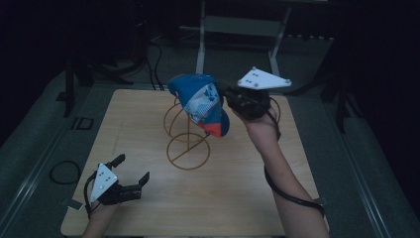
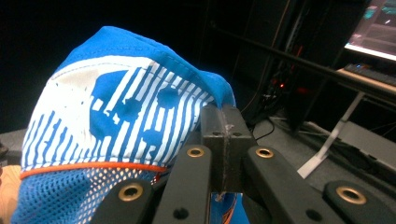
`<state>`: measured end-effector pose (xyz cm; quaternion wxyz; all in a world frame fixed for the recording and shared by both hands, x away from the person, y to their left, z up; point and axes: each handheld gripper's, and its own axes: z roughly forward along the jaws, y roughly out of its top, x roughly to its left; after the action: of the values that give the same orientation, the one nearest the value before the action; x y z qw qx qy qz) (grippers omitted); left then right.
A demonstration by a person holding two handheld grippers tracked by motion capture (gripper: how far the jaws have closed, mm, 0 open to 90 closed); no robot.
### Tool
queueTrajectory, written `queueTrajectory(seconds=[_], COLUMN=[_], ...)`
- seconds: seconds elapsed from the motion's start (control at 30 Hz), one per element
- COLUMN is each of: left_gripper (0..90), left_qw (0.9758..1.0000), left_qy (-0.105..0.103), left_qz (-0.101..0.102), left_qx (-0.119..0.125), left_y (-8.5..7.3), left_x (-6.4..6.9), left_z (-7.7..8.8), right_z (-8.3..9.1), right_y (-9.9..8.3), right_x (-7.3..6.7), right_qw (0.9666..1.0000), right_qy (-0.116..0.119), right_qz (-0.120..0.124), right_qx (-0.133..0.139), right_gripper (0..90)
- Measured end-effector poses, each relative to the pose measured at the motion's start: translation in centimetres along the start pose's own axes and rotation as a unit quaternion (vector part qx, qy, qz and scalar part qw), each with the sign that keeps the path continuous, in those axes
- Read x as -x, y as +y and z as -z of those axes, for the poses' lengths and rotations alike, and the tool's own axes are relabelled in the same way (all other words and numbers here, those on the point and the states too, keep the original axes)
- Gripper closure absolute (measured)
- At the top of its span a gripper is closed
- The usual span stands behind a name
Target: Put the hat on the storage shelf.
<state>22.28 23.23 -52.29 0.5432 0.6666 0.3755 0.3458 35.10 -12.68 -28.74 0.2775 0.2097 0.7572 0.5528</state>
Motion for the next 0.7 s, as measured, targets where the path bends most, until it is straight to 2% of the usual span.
queueTrajectory(seconds=[0.03, 0.07, 0.33, 0.37, 0.43, 0.57, 0.7], left_gripper=[3.1, 3.1, 3.1, 3.1, 3.1, 4.2, 4.2], left_qw=[1.0000, 0.9998, 0.9998, 0.9998, 0.9998, 0.9997, 0.9997], left_qy=[0.001, 0.005, 0.004, 0.004, 0.003, 0.004, -0.002], left_qz=[0.008, 0.016, 0.014, 0.014, 0.016, 0.022, 0.022], left_qx=[-0.003, -0.006, -0.012, -0.012, -0.012, -0.011, -0.012], left_y=[-0.5, -1.0, -1.7, -1.7, -1.8, -2.0, -2.1], left_x=[-0.1, -0.3, -0.5, -0.5, -0.7, -0.8, -0.7], left_z=[0.0, 0.0, 0.1, 0.1, 0.2, 0.2, 0.1], right_z=[-1.5, -2.0, -6.5, -6.5, -7.6, -9.2, -10.0], right_y=[0.2, 0.2, 0.5, 0.5, 0.3, -0.1, -0.7], right_x=[-0.6, -0.8, -3.8, -3.8, -4.3, -4.9, -5.3], right_qw=[0.9999, 0.9998, 0.9972, 0.9972, 0.9957, 0.9934, 0.9915], right_qy=[0.010, 0.014, 0.060, 0.060, 0.078, 0.097, 0.106], right_qz=[0.001, 0.002, 0.019, 0.019, 0.017, 0.007, 0.009], right_qx=[-0.010, -0.012, -0.041, -0.041, -0.048, -0.061, -0.075], right_gripper=[90.0, 90.0, 90.0, 90.0, 90.0, 90.0, 90.0])
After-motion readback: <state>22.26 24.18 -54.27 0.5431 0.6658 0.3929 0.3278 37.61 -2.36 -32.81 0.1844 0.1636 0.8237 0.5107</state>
